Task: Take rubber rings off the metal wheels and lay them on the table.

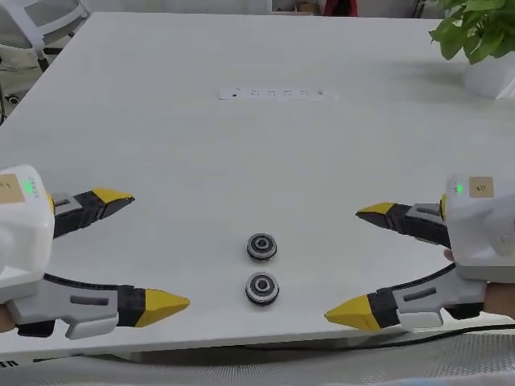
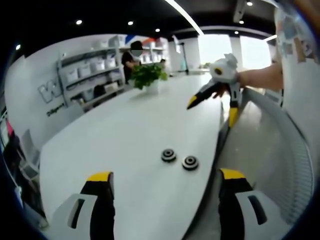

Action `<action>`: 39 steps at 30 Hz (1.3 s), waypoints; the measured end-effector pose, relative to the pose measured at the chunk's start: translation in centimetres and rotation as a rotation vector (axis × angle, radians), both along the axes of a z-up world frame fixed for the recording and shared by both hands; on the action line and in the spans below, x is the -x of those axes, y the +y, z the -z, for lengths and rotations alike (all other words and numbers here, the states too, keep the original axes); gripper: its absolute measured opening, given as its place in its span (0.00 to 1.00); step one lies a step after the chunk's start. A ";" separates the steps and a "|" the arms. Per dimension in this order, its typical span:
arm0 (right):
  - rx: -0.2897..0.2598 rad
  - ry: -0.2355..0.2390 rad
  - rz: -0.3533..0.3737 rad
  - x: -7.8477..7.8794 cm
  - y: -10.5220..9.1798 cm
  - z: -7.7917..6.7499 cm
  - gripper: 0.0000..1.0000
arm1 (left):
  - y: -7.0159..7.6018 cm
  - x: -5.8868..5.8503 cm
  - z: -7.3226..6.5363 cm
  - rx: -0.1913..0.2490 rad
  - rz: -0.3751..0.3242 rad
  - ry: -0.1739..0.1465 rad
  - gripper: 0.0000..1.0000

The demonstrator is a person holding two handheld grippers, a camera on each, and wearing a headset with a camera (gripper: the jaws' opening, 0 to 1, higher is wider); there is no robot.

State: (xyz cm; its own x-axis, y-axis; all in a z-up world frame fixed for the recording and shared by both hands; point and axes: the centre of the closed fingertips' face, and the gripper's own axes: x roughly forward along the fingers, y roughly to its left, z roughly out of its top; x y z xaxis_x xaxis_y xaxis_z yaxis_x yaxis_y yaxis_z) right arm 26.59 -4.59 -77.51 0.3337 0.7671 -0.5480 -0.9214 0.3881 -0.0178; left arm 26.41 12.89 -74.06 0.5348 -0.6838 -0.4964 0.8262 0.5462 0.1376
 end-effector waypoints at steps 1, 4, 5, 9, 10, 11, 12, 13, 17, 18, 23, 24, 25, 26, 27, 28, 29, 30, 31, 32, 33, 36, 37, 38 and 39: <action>0.004 -0.002 -0.005 -0.1 0.0 0.1 0.92 | -0.1 -0.1 0.0 -0.002 0.003 -0.002 0.86; 0.008 -0.001 -0.016 -0.2 0.2 0.3 0.91 | -0.2 -0.4 0.2 -0.012 0.016 -0.003 0.86; 0.008 -0.001 -0.017 -0.3 0.3 0.3 0.90 | -0.2 -0.5 0.3 -0.017 0.018 0.000 0.86; 0.011 -0.007 -0.034 -0.7 0.5 0.5 0.88 | -0.4 -0.8 0.6 -0.022 0.031 0.006 0.84; 0.014 -0.006 -0.042 -0.7 0.6 0.6 0.87 | -0.5 -0.9 0.6 -0.025 0.036 0.006 0.84; 0.017 -0.005 -0.047 -0.8 0.6 0.7 0.87 | -0.6 -1.0 0.6 -0.026 0.040 0.006 0.83; 0.021 -0.007 -0.053 -0.9 0.7 0.8 0.86 | -0.7 -1.1 0.7 -0.027 0.044 0.008 0.83; 0.023 -0.009 -0.057 -1.0 0.7 0.8 0.85 | -0.8 -1.2 0.7 -0.028 0.047 0.009 0.83; 0.041 -0.006 -0.080 -1.2 1.0 1.3 0.83 | -1.2 -1.5 0.8 -0.029 0.056 0.008 0.82; 0.043 -0.006 -0.082 -1.3 1.1 1.4 0.83 | -1.4 -1.5 0.9 -0.030 0.062 0.007 0.81; 0.040 0.003 -0.108 -1.6 1.6 1.8 0.80 | -2.1 -1.5 1.5 -0.045 0.090 0.015 0.80; 0.039 0.004 -0.115 -1.6 1.7 1.8 0.79 | -2.2 -1.6 1.6 -0.044 0.098 0.015 0.79; 0.043 0.003 -0.126 -1.6 1.8 2.0 0.78 | -2.3 -1.6 1.7 -0.041 0.104 0.016 0.78; 0.048 0.004 -0.130 -1.7 1.9 2.1 0.77 | -2.4 -1.7 1.8 -0.039 0.106 0.020 0.78; 0.056 0.007 -0.137 -1.7 2.0 2.3 0.77 | -2.5 -1.8 1.9 -0.040 0.107 0.025 0.78; 0.061 0.007 -0.143 -1.7 2.0 2.5 0.77 | -2.6 -1.8 2.1 -0.042 0.109 0.027 0.78; 0.064 0.011 -0.151 -1.7 2.1 2.7 0.76 | -2.7 -1.9 2.2 -0.045 0.112 0.030 0.77; 0.066 0.014 -0.154 -1.7 2.2 2.8 0.76 | -2.8 -1.9 2.3 -0.048 0.115 0.033 0.77; 0.068 0.017 -0.159 -1.7 2.3 2.9 0.75 | -2.9 -1.9 2.5 -0.052 0.120 0.034 0.77; 0.070 0.018 -0.165 -1.7 2.4 3.1 0.75 | -2.9 -2.0 2.6 -0.054 0.123 0.035 0.76; 0.073 0.021 -0.170 -1.7 2.4 3.2 0.74 | -3.0 -2.0 2.7 -0.055 0.125 0.037 0.76; 0.091 0.017 -0.192 -1.6 2.6 3.6 0.71 | -3.2 -2.1 3.3 -0.058 0.140 0.049 0.76; 0.094 0.016 -0.195 -1.7 2.6 3.7 0.70 | -3.2 -2.1 3.3 -0.059 0.140 0.051 0.75; 0.096 0.014 -0.198 -1.7 2.7 3.8 0.69 | -3.2 -2.2 3.5 -0.060 0.142 0.055 0.75; 0.099 0.014 -0.200 -1.7 2.8 3.9 0.68 | -3.2 -2.2 3.6 -0.062 0.144 0.056 0.75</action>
